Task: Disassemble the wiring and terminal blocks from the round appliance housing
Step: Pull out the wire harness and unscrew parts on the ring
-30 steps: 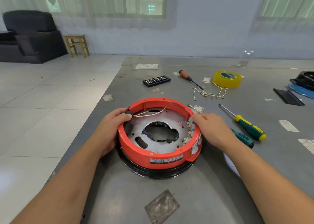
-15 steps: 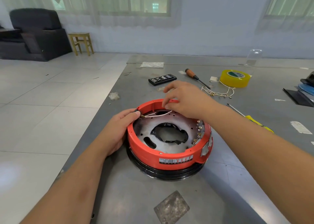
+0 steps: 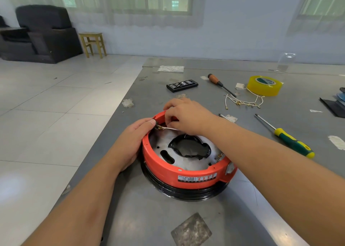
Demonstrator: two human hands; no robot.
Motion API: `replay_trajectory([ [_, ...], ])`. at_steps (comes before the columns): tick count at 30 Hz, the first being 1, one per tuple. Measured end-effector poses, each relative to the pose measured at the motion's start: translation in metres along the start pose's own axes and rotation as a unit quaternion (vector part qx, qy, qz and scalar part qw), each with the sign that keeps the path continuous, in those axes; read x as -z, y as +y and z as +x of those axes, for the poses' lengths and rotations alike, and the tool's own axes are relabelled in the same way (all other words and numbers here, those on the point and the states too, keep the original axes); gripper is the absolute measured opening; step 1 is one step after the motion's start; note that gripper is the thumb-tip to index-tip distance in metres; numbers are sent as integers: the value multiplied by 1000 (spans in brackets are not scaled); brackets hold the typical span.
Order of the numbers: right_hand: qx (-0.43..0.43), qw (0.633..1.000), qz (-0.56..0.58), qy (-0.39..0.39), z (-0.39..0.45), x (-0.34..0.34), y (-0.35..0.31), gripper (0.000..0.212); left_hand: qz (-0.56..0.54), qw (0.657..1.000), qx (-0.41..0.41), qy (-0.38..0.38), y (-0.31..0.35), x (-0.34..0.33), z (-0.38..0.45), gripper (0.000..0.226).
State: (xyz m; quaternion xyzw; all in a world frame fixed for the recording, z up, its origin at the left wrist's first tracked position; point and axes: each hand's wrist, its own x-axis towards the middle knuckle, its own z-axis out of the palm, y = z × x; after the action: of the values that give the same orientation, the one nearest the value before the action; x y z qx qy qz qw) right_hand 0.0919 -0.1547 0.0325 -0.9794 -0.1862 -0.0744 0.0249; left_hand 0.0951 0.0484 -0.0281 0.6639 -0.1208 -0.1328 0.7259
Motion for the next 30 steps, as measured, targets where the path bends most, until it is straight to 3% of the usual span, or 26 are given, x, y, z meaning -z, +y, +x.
replay_trajectory([
  [9,21,998,-37,48,-12,3,2,9,15,1000,1,4,1,0,-1,30],
  [14,4,997,-34,74,-30,26,3,7,17,1000,7,0,3,-1,-3,47],
  [18,-71,985,107,114,-48,48,15,6,40,999,-11,8,2,-2,-5,46],
  [22,-165,952,214,144,-67,59,44,27,57,998,-27,27,4,-6,-9,45],
  [26,-287,887,306,190,-78,57,83,32,76,996,-33,38,5,-10,-10,46],
  [30,-333,871,303,195,-86,45,113,34,95,994,-37,43,6,-12,-10,44],
])
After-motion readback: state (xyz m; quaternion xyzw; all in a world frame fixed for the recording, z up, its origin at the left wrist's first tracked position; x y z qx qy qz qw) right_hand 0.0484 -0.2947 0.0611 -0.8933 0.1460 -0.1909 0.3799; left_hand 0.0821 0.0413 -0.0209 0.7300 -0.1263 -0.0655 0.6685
